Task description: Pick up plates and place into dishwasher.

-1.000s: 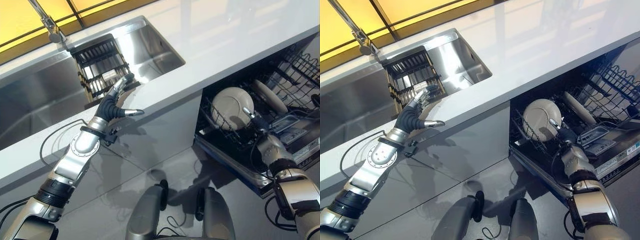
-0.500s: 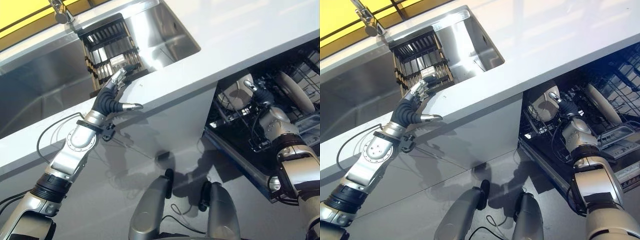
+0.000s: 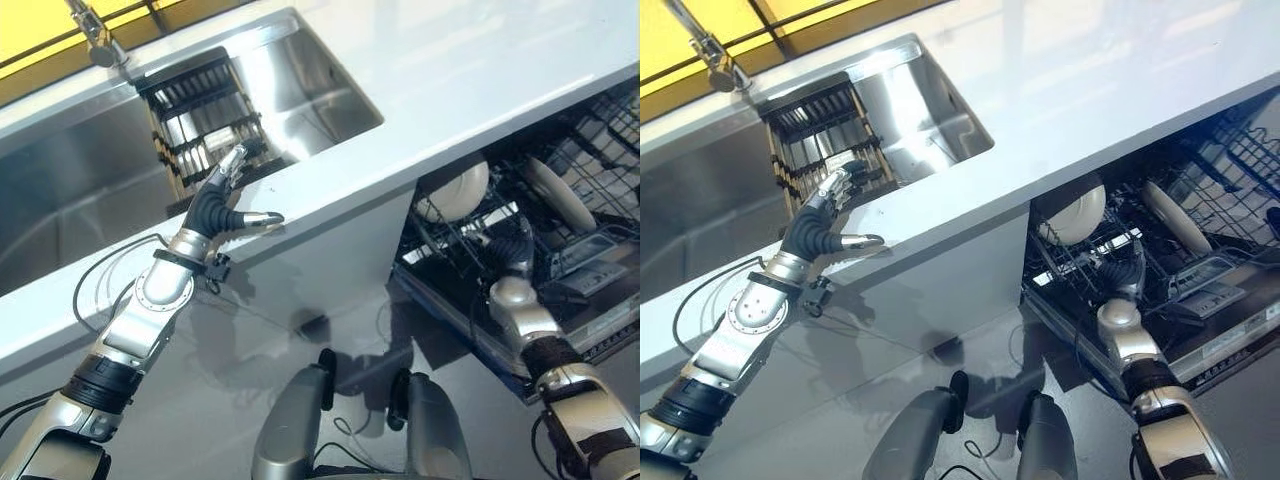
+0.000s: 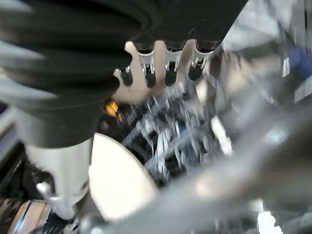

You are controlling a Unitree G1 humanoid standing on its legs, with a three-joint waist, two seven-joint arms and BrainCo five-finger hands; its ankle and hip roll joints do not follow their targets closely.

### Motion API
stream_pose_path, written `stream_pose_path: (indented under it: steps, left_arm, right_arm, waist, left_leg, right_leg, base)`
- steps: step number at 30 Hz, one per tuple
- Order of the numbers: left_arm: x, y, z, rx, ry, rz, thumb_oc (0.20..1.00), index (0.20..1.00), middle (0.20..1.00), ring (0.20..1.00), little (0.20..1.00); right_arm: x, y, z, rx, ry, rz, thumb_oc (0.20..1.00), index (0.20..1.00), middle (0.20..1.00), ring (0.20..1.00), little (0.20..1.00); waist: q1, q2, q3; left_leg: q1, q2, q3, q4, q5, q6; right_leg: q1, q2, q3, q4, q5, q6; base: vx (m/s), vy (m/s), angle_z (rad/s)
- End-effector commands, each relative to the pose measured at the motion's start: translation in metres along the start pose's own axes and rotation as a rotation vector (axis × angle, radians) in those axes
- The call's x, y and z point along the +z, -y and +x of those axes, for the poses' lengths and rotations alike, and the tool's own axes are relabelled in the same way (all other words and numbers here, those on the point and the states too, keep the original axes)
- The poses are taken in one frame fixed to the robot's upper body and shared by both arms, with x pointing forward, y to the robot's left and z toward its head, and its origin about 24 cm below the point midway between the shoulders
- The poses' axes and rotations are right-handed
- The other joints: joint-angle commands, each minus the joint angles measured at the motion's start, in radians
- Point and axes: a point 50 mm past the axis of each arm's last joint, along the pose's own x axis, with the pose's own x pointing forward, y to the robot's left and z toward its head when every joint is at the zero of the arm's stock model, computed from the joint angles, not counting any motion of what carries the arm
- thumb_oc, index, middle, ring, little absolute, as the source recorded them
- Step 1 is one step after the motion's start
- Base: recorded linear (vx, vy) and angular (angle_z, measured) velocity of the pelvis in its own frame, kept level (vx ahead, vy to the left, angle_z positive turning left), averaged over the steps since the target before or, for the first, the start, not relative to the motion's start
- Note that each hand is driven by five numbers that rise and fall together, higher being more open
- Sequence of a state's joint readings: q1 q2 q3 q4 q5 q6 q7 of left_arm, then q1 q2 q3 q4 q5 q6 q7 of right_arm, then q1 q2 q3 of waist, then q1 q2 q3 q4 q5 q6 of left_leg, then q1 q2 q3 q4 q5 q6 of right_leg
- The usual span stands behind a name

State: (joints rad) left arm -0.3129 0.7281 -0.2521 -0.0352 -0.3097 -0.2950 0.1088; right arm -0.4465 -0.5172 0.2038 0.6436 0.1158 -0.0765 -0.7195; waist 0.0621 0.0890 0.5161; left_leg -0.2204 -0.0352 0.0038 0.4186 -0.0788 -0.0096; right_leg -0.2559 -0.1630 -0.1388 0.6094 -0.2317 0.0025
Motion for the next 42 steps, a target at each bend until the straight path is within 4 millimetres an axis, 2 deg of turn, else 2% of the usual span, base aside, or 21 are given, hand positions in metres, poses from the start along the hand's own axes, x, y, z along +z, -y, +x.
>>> stream_pose_path:
  steps: [1,7,17,23,27,31,34,37,42]
  left_arm:
    - [0.012,0.004,-0.013,0.07,0.09,-0.041,1.0,1.0,1.0,1.0,1.0]
    - [0.012,0.001,-0.018,0.101,0.092,-0.062,1.0,1.0,1.0,1.0,1.0]
    - [0.016,-0.005,-0.014,0.08,0.092,-0.063,1.0,1.0,1.0,1.0,1.0]
    - [0.018,-0.01,-0.013,0.068,0.087,-0.048,1.0,1.0,1.0,1.0,1.0]
    - [0.019,-0.011,-0.011,0.06,0.089,-0.043,1.0,1.0,1.0,1.0,1.0]
    - [0.022,-0.015,-0.008,0.051,0.096,-0.026,1.0,1.0,1.0,1.0,1.0]
    - [0.025,-0.017,-0.004,0.036,0.102,-0.007,1.0,1.0,1.0,1.0,1.0]
    - [0.029,-0.019,0.001,0.023,0.111,0.007,1.0,1.0,1.0,1.0,1.0]
    - [0.034,-0.018,0.009,0.003,0.121,0.014,1.0,1.0,1.0,1.0,1.0]
  right_arm:
    - [0.024,0.011,-0.005,-0.103,0.245,-0.012,1.0,1.0,1.0,1.0,1.0]
    - [0.013,0.021,-0.015,-0.124,0.285,0.037,1.0,1.0,1.0,1.0,1.0]
    - [0.015,0.043,0.013,-0.182,0.228,0.085,1.0,1.0,1.0,1.0,1.0]
    - [0.02,0.065,0.028,-0.303,0.224,0.098,1.0,1.0,1.0,1.0,1.0]
    - [0.018,0.069,0.035,-0.271,0.184,0.107,1.0,1.0,1.0,1.0,1.0]
    - [0.008,0.073,0.044,-0.201,0.075,0.154,1.0,1.0,1.0,1.0,1.0]
    - [-0.009,0.079,0.051,-0.167,-0.082,0.23,1.0,1.0,1.0,1.0,1.0]
    - [-0.025,0.089,0.055,-0.192,-0.195,0.277,1.0,1.0,1.0,1.0,1.0]
    - [-0.034,0.089,0.062,-0.116,-0.326,0.331,1.0,1.0,1.0,1.0,1.0]
  waist:
    - [-0.037,0.009,-0.043]
    - [-0.061,0.028,-0.041]
    - [-0.048,0.041,-0.032]
    - [-0.037,0.04,-0.031]
    - [-0.03,0.038,-0.027]
    - [-0.022,0.03,-0.022]
    - [-0.012,0.029,-0.016]
    - [-0.003,0.033,-0.007]
    - [0.013,0.047,0.004]
  left_leg:
    - [0.016,-0.021,0.019,0.072,-0.08,0.069]
    - [0.024,-0.021,0.045,0.056,-0.075,0.065]
    - [0.013,-0.024,0.041,0.066,-0.071,0.059]
    - [-0.003,-0.019,0.03,0.076,-0.069,0.056]
    - [-0.007,-0.019,0.024,0.077,-0.069,0.055]
    - [-0.029,-0.018,0.019,0.097,-0.071,0.055]
    - [-0.049,-0.017,0.012,0.111,-0.068,0.054]
    - [-0.064,-0.019,0.007,0.118,-0.067,0.056]
    - [-0.095,-0.029,-0.001,0.124,-0.061,0.058]
  right_leg:
    - [0.043,0.03,0.039,-0.093,0.12,-0.016]
    - [0.036,0.029,0.052,-0.105,0.121,-0.011]
    - [0.029,0.022,0.042,-0.094,0.121,-0.014]
    - [0.022,0.027,0.03,-0.084,0.118,-0.021]
    - [0.019,0.026,0.024,-0.08,0.116,-0.023]
    - [0.005,0.025,0.014,-0.065,0.113,-0.025]
    - [-0.01,0.027,0.01,-0.049,0.109,-0.029]
    - [-0.024,0.028,0.006,-0.034,0.105,-0.032]
    - [-0.059,0.028,0.001,-0.012,0.102,-0.034]
  base:
    - [-0.03,0.095,-0.21]
    - [-0.03,0.073,-0.13]
    - [0.0,-0.017,-0.02]
    - [0.02,-0.068,0.01]
    - [0.02,-0.059,0.02]
    - [0.01,-0.086,0.05]
    - [0.01,-0.087,0.07]
    - [-0.01,-0.062,0.02]
    - [-0.03,-0.035,0.04]
